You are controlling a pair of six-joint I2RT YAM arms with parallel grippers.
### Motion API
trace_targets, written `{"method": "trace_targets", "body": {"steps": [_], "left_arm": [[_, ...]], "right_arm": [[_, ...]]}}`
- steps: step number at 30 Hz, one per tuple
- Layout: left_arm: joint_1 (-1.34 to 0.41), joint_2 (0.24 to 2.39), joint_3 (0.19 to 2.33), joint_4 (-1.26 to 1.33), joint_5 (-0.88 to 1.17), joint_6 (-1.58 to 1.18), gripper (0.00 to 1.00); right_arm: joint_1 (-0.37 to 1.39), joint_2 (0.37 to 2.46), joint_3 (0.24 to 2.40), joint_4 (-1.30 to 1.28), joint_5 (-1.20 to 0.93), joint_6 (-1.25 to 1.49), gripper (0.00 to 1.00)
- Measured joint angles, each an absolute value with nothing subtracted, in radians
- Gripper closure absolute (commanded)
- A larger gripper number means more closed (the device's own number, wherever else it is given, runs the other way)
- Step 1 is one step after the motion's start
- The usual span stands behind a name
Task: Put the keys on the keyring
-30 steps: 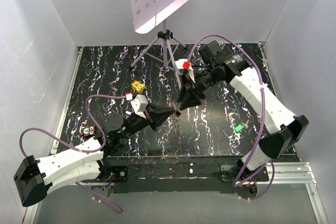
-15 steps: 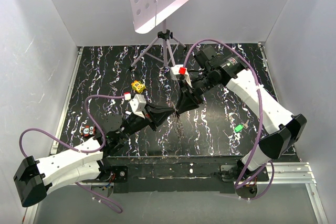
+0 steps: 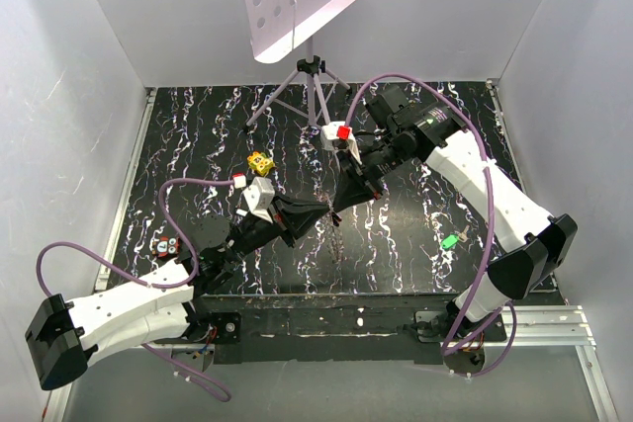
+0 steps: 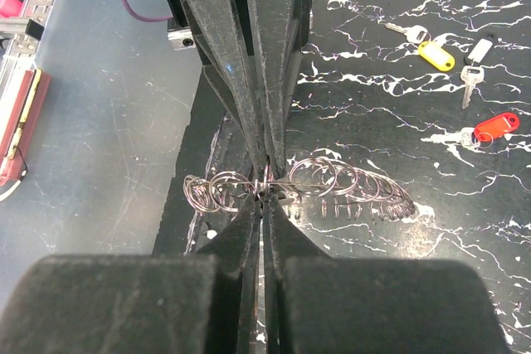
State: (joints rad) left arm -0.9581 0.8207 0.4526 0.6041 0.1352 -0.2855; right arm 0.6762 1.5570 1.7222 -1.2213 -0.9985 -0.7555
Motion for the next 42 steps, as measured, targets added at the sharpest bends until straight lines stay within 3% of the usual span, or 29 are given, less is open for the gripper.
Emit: {"method": "trace_targets", "body": {"steps": [1,8,13,19,25,31,42], "left_arm": [[-0.958,0.821,0.453,0.602,0.135,-0.289,1.00],[-0.958,0.781,0.468,0.498,0.139,-0.300,0.42],[-0.958,0.730,0.523,0.356,0.142,-0.292,0.24],[-0.958,0.690,0.632,0.128,0.168,-0.219,0.20],[-0.957,0.797,0.810,-0.089,0.299,-0.068,0.29],[-0.952,0.862,0.833,-0.154,0.342,0.026,0.34],[-0.895,0.756,0.806,-0.166,0.323,0.128,0.46]], "right_arm": [[0.677,1.557,1.723,-1.222,-0.999,-0.756,0.99],[0.681,1.559,1.726,-1.249,-0.989,-0.761,0.99],[0.684,1.559,1.729,-1.278,-0.967,-0.773,0.99],[0.711,1.583,1.797,-1.336,-0.900,-0.850,0.99],[0.748,1.671,1.909,-1.336,-0.819,-0.948,0.99],[0.775,1.689,1.909,-1.339,-0.756,-0.991,0.99],[0.793,1.677,1.881,-1.344,-0.743,-1.008,0.99]]}}
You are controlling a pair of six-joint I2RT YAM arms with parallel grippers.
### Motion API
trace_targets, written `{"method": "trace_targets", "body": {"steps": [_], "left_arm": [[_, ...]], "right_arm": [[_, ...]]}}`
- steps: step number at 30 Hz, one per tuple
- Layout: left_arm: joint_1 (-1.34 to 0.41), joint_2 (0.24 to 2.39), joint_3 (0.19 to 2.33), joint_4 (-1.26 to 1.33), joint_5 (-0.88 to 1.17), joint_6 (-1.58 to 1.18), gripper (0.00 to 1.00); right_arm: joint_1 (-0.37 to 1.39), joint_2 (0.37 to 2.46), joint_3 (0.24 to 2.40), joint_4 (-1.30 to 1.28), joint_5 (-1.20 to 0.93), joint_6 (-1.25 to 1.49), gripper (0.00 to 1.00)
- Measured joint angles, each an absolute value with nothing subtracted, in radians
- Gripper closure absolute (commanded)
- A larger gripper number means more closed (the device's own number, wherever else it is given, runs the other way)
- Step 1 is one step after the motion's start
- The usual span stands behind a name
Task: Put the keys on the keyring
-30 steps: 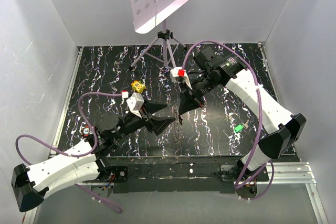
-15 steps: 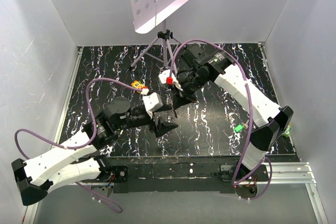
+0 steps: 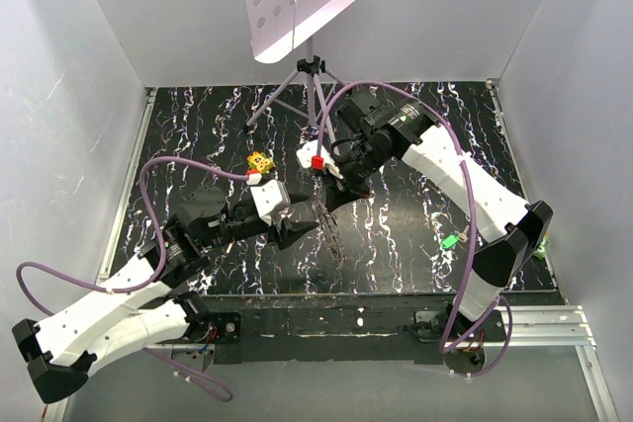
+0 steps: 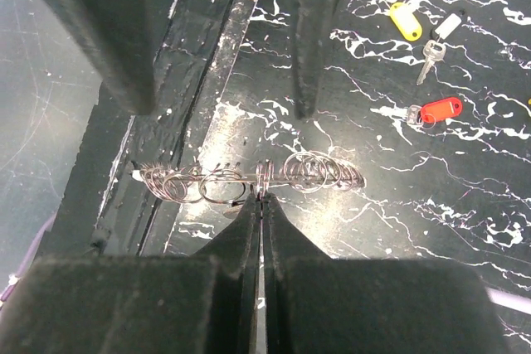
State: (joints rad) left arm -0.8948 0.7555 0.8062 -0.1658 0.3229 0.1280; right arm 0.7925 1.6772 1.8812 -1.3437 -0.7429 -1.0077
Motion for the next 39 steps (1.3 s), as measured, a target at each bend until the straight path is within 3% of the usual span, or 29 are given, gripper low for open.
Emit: {"method": "trace_targets", "body": {"steps": [30,39], "left_arm": [[-0.799,0.894,0.763,-0.036,0.522,0.082,0.67],[-0.799,0.896,0.760,-0.037,0.522,0.077,0.80]], "right_arm": [[0.801,1.655,1.850,-1.345,-0.766,-1.006,0.99],[0.801,1.655,1.850,-1.345,-0.769,-1.005,0.99]]}}
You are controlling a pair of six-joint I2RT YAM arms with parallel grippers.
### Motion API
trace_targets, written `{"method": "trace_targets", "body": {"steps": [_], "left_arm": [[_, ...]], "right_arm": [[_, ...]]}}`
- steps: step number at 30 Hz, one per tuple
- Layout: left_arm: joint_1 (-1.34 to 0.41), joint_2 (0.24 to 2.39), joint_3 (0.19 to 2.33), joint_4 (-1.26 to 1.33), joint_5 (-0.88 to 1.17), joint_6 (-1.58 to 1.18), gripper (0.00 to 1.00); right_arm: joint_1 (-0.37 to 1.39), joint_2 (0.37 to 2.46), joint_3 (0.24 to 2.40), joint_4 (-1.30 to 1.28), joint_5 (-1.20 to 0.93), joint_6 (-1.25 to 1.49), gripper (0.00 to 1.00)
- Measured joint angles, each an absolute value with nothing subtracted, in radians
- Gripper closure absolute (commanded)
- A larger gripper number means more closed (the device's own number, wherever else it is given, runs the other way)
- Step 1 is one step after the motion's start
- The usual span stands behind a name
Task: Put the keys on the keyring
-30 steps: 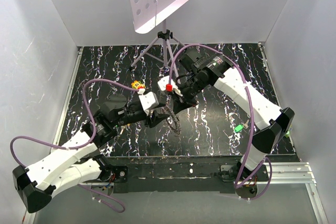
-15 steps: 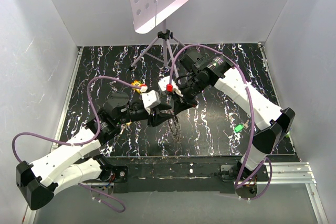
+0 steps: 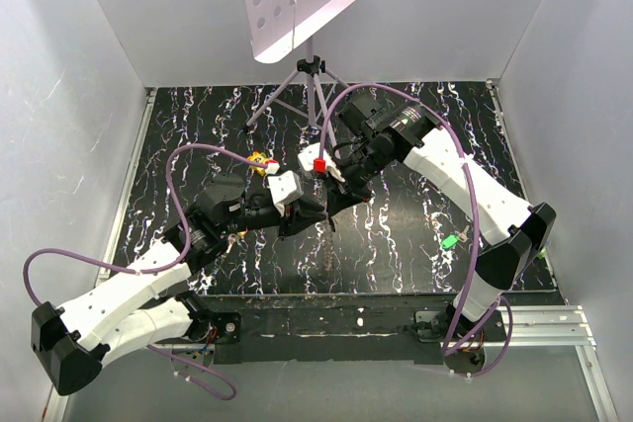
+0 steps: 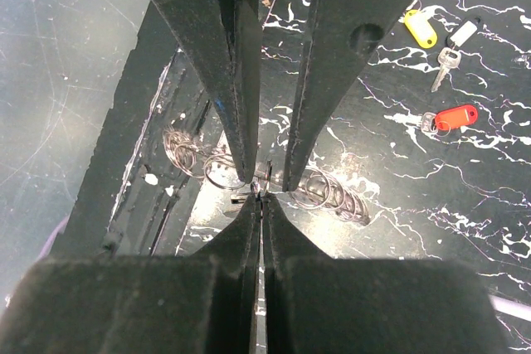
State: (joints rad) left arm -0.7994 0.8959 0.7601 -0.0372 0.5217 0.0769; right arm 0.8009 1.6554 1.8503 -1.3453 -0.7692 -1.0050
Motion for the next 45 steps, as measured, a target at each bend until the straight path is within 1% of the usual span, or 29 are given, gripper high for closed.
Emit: {"method": "trace_targets", "body": {"steps": [3,7,16,21,23,25,28,30,36,45], "left_arm": [[-0.799,0.901,0.760,-0.038,0.522,0.078,0.82],[-0.799,0.912,0.760,-0.045,0.529,0.076,1.00],[-0.799,0.910,0.760,-0.049,0.532,0.079,1.00],[-0.798,0.891,0.751,-0.043,0.533,0.072,1.00],[-0.798,0.870,0.737,-0.030,0.533,0.063,1.00],[-0.798,0.844,0.718,-0.014,0.537,0.048,1.00],[-0.794,0.809,0.688,0.006,0.535,0.018,1.00],[-0.794,0.789,0.662,0.042,0.532,-0.012,1.00],[-0.794,0.750,0.599,0.156,0.528,-0.104,1.00],[-0.794,0.750,0.577,0.297,0.540,-0.186,1.00]], "right_arm": [[0.801,1.655,1.850,-1.345,-0.770,-1.004,0.99],[0.801,1.655,1.850,-1.346,-0.768,-1.001,0.99],[0.802,1.655,1.849,-1.348,-0.773,-0.998,0.99],[0.802,1.641,1.834,-1.340,-0.795,-0.987,0.89],[0.801,1.634,1.830,-1.333,-0.805,-0.976,0.80],[0.800,1.620,1.818,-1.328,-0.825,-0.961,0.63],[0.780,1.588,1.815,-1.336,-0.864,-0.934,0.55],[0.758,1.562,1.815,-1.337,-0.892,-0.918,0.53],[0.689,1.499,1.808,-1.337,-0.994,-0.865,0.54],[0.685,1.552,1.802,-1.339,-1.059,-0.815,0.57]]}}
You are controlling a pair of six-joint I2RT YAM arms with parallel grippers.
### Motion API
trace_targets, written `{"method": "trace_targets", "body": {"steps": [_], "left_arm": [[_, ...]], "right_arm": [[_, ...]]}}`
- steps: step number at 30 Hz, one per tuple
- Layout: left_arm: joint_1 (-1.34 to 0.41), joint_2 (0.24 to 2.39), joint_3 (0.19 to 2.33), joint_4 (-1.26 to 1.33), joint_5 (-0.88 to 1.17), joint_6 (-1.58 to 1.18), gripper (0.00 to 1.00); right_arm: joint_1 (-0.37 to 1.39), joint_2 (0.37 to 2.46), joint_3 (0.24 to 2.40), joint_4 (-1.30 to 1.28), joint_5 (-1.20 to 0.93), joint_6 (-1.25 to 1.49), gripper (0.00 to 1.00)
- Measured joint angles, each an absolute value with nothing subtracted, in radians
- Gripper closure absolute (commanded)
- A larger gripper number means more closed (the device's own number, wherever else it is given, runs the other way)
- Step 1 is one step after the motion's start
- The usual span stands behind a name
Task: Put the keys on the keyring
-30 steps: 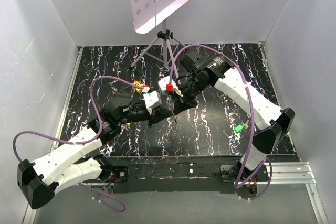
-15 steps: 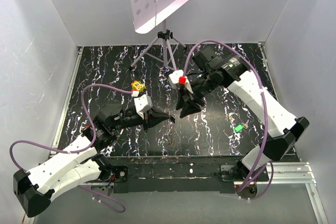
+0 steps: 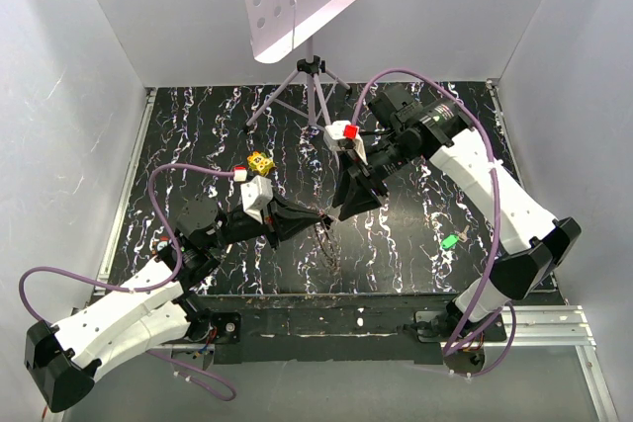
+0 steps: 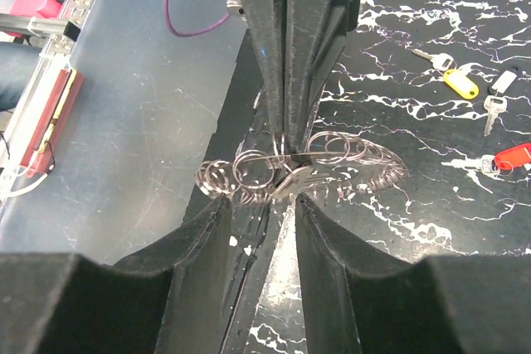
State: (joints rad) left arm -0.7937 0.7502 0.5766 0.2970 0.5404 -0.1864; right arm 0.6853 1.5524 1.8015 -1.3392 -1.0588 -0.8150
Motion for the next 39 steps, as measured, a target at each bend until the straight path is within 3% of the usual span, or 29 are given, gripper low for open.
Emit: {"method": "trace_targets", "body": {"steps": [25,28,32,35,39], "left_arm": [[-0.793,0.767,0.577,0.369,0.585,-0.238,1.00],[-0.793,0.767,0.577,0.374,0.585,-0.241,1.00],[-0.793,0.767,0.577,0.375,0.585,-0.245,1.00],[-0.793,0.767,0.577,0.374,0.584,-0.246,1.00],[-0.793,0.767,0.577,0.374,0.583,-0.247,1.00]], "right_arm": [[0.686,1.584,1.802,-1.336,-1.111,-0.815,0.59],[0.686,1.595,1.802,-1.334,-1.111,-0.814,0.64],[0.688,1.601,1.802,-1.332,-1.114,-0.814,0.80],[0.690,1.602,1.802,-1.331,-1.121,-0.815,0.98],[0.690,1.602,1.802,-1.332,-1.128,-0.816,0.99]]}}
